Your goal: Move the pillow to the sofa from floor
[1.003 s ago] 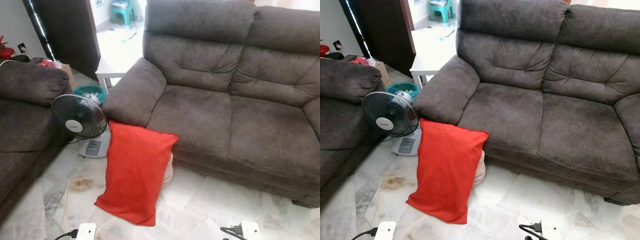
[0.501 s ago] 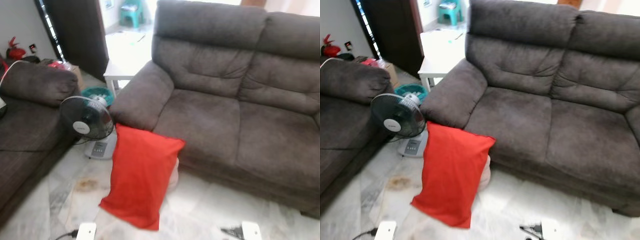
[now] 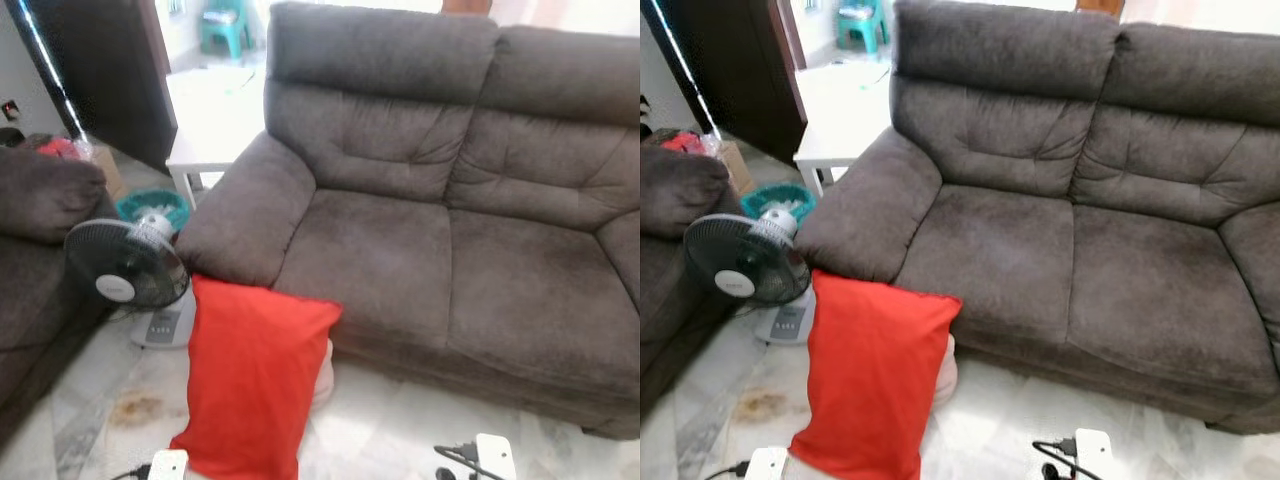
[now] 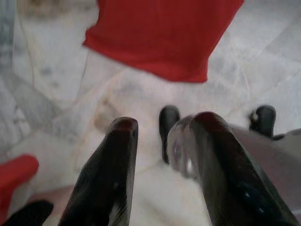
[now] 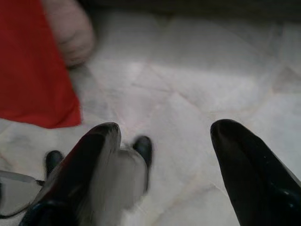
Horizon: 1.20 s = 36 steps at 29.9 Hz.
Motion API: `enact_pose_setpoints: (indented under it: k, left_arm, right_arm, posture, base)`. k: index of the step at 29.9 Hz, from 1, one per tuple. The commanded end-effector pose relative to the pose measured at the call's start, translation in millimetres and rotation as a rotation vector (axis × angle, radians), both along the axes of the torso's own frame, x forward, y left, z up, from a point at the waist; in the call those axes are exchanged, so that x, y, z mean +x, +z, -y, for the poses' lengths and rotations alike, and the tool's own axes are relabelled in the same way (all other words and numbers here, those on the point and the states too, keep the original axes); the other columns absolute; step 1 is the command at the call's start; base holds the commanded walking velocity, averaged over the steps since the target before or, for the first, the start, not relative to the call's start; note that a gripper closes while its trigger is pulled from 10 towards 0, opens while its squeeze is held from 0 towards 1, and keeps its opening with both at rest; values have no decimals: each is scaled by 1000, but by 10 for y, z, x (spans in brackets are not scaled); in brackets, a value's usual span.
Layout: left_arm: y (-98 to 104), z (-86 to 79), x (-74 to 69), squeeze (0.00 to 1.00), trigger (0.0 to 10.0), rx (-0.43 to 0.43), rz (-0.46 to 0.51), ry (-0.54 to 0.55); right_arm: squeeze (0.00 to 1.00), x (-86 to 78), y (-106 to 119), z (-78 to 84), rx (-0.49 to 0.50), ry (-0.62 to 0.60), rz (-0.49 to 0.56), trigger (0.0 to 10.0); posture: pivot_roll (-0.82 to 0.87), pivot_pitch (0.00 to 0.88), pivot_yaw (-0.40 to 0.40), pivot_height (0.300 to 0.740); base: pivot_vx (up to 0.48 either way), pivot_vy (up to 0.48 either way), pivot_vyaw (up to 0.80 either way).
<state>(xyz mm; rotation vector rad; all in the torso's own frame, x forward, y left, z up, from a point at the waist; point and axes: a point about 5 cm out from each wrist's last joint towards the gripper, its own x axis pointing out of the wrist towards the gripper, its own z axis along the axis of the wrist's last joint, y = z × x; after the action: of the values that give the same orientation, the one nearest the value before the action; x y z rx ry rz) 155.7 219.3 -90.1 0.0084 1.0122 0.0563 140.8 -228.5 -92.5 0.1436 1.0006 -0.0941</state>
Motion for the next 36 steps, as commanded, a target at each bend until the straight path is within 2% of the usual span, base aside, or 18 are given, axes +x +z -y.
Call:
enact_pose_setpoints:
  k: [1,4,16,36]
  left_arm:
    - [-29,48,-43,0,10000,-15,-20,-3]
    - [-28,46,-44,0,10000,-13,-20,-4]
    - [-28,36,-44,0,10000,6,-29,-21]
    - [-24,37,-37,0,10000,8,-19,-16]
  right_arm:
    - [0,-12,4,43,-8,-10,-5,10000]
    - [0,-11,5,42,-8,-9,-5,10000]
    - [0,1,11,38,-14,20,2,10000]
    - [0,8,15,41,-26,48,0,10000]
  posture:
    - [73,14,-31,740]
    - [74,15,-32,740]
    - [73,15,-31,740]
    - [75,13,-32,740]
  base:
    - [296,0,0]
    - [294,0,0]
    - [0,0,0]
    - [0,0,800]
